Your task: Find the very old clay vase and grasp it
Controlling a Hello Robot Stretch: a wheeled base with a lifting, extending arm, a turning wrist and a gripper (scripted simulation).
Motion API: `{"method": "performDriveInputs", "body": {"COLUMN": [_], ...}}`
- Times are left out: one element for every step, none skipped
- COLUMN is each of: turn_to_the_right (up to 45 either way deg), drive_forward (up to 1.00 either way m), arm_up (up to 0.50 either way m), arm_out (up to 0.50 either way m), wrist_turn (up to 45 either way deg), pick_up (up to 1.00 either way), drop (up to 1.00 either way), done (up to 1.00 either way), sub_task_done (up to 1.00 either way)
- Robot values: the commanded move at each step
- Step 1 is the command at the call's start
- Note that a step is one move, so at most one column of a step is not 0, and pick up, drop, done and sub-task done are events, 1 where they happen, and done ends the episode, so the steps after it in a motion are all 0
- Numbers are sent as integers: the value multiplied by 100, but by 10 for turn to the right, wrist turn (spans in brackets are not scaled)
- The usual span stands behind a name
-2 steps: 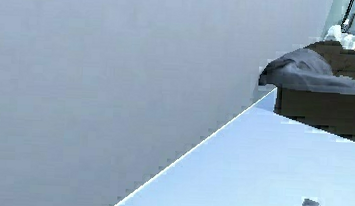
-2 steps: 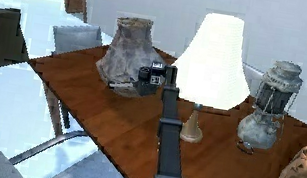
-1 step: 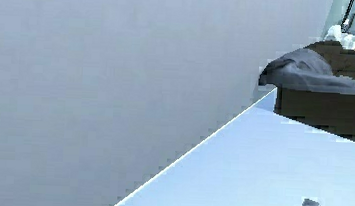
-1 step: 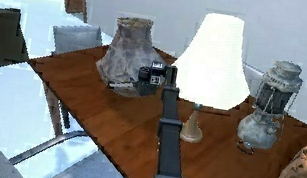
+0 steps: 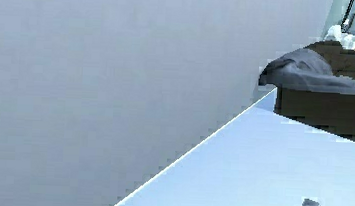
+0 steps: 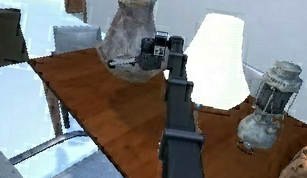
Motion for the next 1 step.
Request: {"method": "performDriveInputs", "body": {"turn_to_the_right": [0], "drive_forward": [0], "arm_up": [0], "arm_out": [0], "wrist_turn": [0], "pick_up": [0], "drop": [0], "done": [100], "sub_task_done": [0]}}
